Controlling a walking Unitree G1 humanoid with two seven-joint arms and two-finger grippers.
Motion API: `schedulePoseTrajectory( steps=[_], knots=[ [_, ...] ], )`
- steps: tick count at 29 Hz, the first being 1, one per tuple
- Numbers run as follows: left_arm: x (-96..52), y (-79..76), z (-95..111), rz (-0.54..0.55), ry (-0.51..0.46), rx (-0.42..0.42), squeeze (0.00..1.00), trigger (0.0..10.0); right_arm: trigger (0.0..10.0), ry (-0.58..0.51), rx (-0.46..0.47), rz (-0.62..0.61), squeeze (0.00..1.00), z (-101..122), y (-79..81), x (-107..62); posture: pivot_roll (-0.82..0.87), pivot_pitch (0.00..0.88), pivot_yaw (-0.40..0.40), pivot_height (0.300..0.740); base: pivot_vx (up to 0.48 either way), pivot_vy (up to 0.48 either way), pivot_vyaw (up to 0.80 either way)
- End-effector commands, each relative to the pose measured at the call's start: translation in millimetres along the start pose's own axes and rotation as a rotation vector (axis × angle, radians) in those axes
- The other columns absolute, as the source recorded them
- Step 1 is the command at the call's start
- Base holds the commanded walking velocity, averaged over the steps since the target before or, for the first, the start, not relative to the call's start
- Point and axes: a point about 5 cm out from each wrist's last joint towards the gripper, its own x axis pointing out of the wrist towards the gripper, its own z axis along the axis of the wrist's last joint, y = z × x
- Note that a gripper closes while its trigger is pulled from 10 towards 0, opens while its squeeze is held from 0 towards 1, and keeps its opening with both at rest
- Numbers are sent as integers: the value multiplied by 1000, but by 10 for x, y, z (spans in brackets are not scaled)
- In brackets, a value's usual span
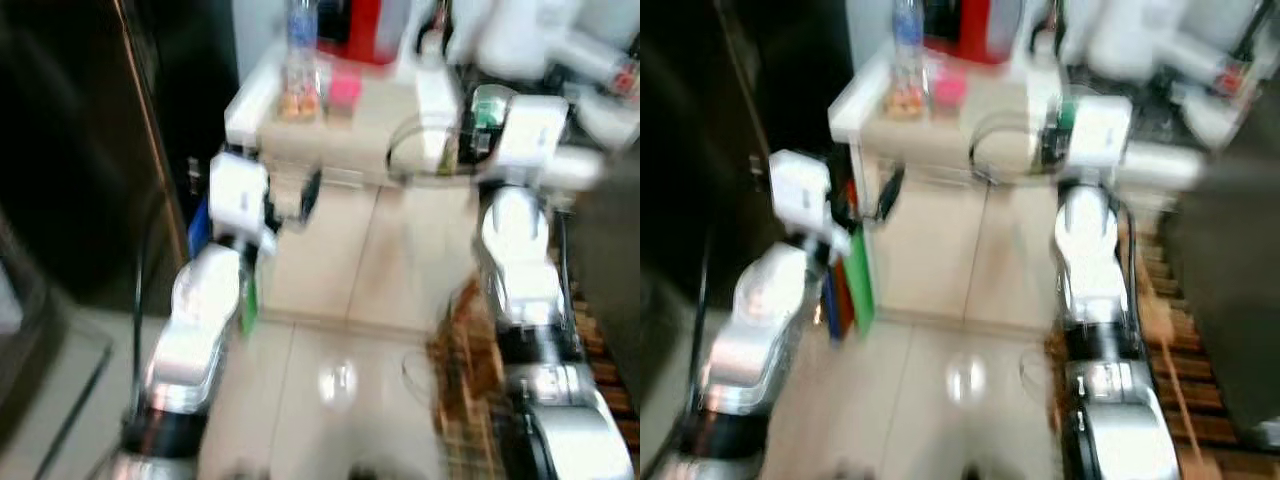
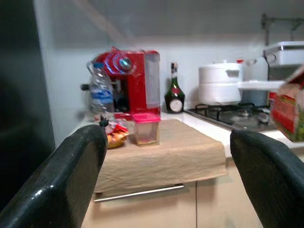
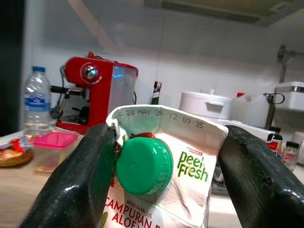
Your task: Restocking fridge
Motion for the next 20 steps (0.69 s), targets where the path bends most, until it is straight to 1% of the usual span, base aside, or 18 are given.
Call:
schedulePoseTrajectory(
  steps=[1,16,18,20],
  knots=[
    [17,-36,13,-17,-4,-2,0,10000,10000,-11,0,-3,0,33,-21,19,-24,0,-19,740,-270,0,0],
    [20,-24,-16,-7,4,4,0,10000,10000,4,-7,7,0,-17,-12,-7,-25,0,-19,740,-272,0,0],
    [19,-14,-37,2,21,-6,0,10000,10000,11,-11,11,0,-38,-14,-21,-26,0,-19,740,-261,0,0],
    [19,-7,-68,17,46,-5,0,10000,10000,19,-16,13,0,-67,-25,-42,-26,0,-20,740,0,0,0]
  ],
)
